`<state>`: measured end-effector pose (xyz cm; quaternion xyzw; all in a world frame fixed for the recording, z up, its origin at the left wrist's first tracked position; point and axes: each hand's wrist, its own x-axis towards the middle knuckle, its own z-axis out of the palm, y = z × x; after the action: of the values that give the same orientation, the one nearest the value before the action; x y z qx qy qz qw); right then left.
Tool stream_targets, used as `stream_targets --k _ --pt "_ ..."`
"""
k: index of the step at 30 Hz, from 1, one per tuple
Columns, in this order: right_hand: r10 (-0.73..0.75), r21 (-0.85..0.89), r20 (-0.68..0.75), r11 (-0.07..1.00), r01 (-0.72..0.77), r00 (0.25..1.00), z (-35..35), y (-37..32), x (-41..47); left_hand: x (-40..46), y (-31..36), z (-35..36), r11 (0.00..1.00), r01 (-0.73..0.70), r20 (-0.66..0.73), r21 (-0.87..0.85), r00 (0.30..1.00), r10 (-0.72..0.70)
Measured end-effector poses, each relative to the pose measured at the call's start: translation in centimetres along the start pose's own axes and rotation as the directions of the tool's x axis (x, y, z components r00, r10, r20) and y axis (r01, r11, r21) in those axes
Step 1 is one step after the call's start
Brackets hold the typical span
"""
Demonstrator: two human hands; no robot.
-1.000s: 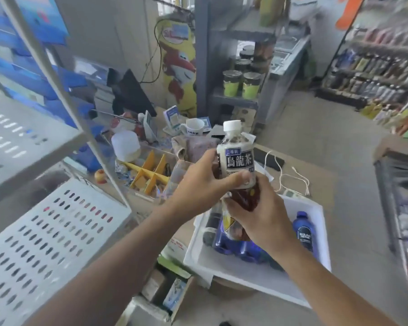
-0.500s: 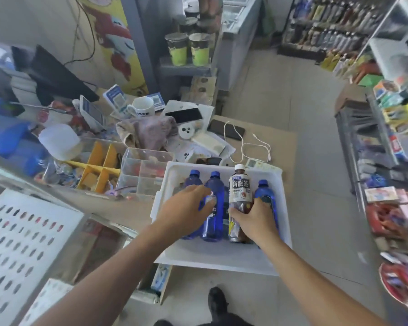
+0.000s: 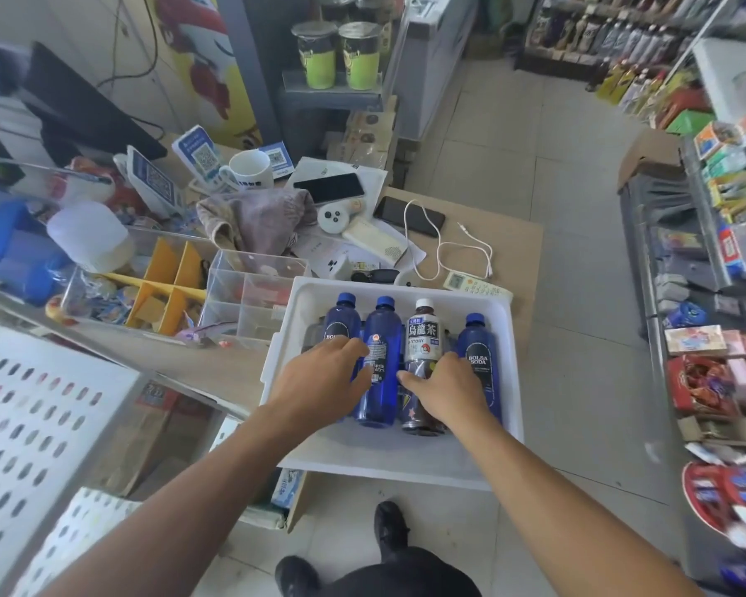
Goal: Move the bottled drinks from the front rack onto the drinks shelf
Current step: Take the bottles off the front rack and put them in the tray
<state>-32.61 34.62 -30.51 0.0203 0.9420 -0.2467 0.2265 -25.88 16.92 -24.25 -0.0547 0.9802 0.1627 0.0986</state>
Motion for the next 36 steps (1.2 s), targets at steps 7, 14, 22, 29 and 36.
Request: stream_targets --k 7,14,22,29,36 --pt "-0.007 -0.044 -0.002 0.999 0.007 1.000 0.1 0.0 -0.6 -1.0 -0.2 0.3 0.999 0.005 -0.008 0.049 1.000 -0.005" --pt "-0.156 -0.284 0.030 0.946 0.158 0.987 -1.8 -1.3 -2.0 -2.8 -1.3 -0.7 0.996 0.045 -0.058 0.082 0.998 -0.040" --pt "-0.541 -0.524 0.125 0.676 0.519 0.831 -3.5 -9.0 -6.2 -6.1 -4.6 -4.5 0.987 0.159 -0.194 0.023 0.969 -0.152" --pt "-0.787 -0.471 0.242 0.416 0.778 0.567 -1.1 -18.7 -10.7 -12.8 -9.2 -9.5 0.934 0.357 -0.384 0.024 0.866 -0.321" --pt "-0.916 -0.462 0.293 0.114 0.880 0.272 0.9 -27.6 -16.7 -21.3 -13.6 -13.5 0.840 0.543 -0.538 -0.027 0.700 -0.470"
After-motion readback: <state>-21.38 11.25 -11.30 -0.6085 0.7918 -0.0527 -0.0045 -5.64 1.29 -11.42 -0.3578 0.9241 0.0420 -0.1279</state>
